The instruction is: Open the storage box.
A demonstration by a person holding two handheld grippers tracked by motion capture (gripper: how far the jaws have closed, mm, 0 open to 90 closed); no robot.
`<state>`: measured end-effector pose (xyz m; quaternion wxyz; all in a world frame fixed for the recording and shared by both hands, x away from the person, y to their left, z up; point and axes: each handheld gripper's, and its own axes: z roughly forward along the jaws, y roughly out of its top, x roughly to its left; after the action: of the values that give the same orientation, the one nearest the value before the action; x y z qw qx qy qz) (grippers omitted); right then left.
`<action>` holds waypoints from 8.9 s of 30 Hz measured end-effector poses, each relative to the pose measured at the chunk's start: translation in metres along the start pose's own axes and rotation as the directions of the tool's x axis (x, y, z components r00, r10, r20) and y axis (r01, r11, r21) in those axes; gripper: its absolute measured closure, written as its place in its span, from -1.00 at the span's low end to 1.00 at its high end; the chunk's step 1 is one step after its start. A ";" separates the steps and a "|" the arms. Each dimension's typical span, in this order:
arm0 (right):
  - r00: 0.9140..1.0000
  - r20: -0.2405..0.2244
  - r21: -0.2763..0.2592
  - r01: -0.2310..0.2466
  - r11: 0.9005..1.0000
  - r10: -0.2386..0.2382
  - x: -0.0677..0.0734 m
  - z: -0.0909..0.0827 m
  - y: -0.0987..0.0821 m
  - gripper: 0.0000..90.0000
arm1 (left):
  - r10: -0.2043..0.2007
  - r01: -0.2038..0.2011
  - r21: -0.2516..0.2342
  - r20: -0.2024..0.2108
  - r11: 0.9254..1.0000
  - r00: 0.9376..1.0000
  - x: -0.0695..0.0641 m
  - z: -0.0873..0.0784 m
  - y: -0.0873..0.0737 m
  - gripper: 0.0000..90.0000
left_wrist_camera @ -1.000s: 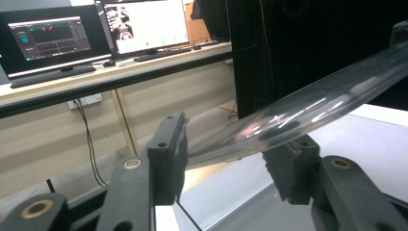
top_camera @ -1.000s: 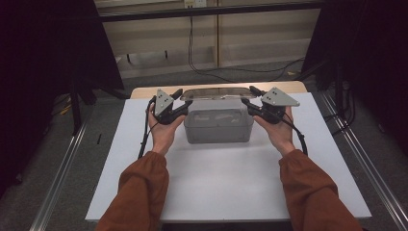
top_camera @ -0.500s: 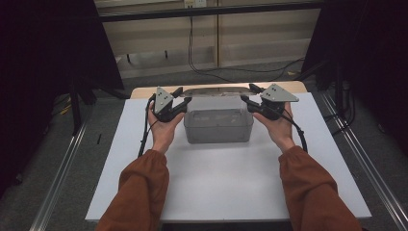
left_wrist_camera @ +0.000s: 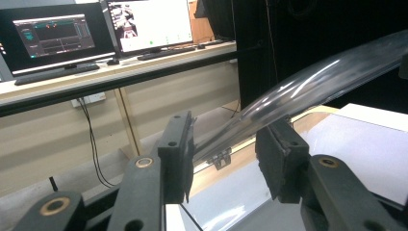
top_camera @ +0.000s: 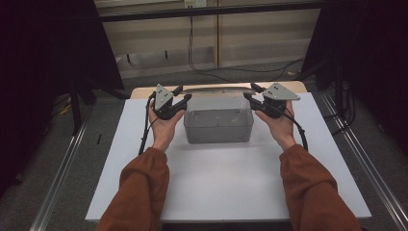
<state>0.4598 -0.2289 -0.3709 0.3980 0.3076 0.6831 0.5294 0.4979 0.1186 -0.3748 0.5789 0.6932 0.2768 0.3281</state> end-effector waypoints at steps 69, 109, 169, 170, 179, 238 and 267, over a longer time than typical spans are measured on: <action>0.996 0.011 0.013 -0.094 0.996 0.094 -0.038 0.050 -0.016 0.50 | -0.030 0.030 0.053 -0.014 0.998 0.999 0.029 0.055 -0.010 0.43; 0.985 0.002 0.076 -0.175 0.982 0.175 -0.046 0.079 -0.036 0.55 | -0.073 0.074 0.112 -0.013 0.991 0.997 0.040 0.072 -0.021 0.50; 0.949 0.013 0.192 -0.313 0.930 0.317 -0.056 0.095 -0.035 0.55 | -0.300 0.295 0.264 -0.021 0.918 0.954 0.054 0.091 -0.021 0.55; 0.948 0.013 0.200 -0.315 0.928 0.319 -0.056 0.095 -0.034 0.55 | -0.302 0.296 0.266 -0.021 0.917 0.953 0.054 0.091 -0.021 0.55; 0.932 0.035 0.237 -0.358 0.903 0.360 -0.057 0.097 -0.030 0.54 | -0.280 0.277 0.290 -0.030 0.916 0.959 0.053 0.092 -0.019 0.52; 0.810 0.072 0.288 -0.575 0.766 0.582 -0.057 0.118 -0.046 0.04 | -0.435 0.436 0.357 -0.088 0.826 0.896 0.061 0.103 -0.028 0.17; 0.805 0.136 0.237 -0.592 0.770 0.577 -0.053 0.122 -0.052 -0.32 | -0.402 0.413 0.316 -0.102 0.854 0.910 0.063 0.105 -0.037 -0.01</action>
<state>0.5922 -0.2280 -0.4243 0.1869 0.5700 0.6075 0.5207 0.6190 0.1080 -0.4152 0.5060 0.7005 0.4776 0.1584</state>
